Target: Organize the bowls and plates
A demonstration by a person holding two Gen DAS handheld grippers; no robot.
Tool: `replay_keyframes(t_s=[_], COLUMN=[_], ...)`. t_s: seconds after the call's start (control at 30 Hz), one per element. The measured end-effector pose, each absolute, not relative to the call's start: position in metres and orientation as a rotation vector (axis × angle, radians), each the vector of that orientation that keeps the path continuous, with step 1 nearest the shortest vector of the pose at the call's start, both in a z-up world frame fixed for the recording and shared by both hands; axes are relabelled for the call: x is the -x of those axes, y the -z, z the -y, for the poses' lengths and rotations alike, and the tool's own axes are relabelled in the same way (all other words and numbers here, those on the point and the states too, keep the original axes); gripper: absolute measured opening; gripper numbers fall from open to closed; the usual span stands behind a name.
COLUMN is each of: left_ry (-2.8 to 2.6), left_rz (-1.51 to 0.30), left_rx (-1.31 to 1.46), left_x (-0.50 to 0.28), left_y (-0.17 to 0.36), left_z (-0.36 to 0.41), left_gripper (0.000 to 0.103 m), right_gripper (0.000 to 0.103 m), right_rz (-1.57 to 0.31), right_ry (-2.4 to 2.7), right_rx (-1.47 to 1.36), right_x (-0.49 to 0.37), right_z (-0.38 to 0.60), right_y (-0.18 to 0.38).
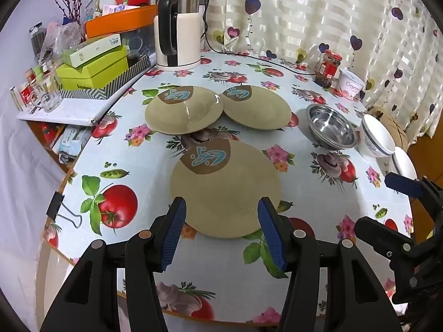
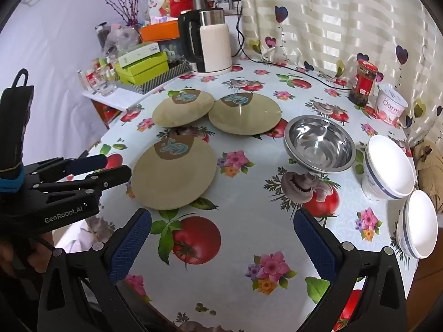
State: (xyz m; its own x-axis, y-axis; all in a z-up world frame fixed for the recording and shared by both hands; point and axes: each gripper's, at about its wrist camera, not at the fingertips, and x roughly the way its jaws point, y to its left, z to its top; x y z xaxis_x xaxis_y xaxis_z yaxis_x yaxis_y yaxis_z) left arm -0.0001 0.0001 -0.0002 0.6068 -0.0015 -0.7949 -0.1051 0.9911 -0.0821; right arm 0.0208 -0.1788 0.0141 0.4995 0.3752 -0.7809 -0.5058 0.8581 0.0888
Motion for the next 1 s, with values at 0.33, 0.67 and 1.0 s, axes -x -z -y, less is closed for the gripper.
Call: replay_keyframes(t_s=[0.33, 0.67, 1.0], left_ry=[-0.068, -0.066, -0.064], left_rz=[-0.923, -0.920, -0.923], left_rx=[0.114, 0.101, 0.105], left_x=[0.002, 0.002, 0.002], left_y=[0.006, 0.003, 0.005], left_z=[-0.005, 0.000, 0.003], left_gripper=[0.055, 0.055, 0.055], right_gripper=[0.103, 0.103, 0.103], right_rz=[-0.895, -0.894, -0.897], right_ry=[-0.538, -0.545, -0.547], right_rx=[0.149, 0.141, 0.143], right_x=[-0.021, -0.021, -0.021], right_z=[0.179, 0.179, 0.180], right_y=[-0.014, -0.015, -0.014])
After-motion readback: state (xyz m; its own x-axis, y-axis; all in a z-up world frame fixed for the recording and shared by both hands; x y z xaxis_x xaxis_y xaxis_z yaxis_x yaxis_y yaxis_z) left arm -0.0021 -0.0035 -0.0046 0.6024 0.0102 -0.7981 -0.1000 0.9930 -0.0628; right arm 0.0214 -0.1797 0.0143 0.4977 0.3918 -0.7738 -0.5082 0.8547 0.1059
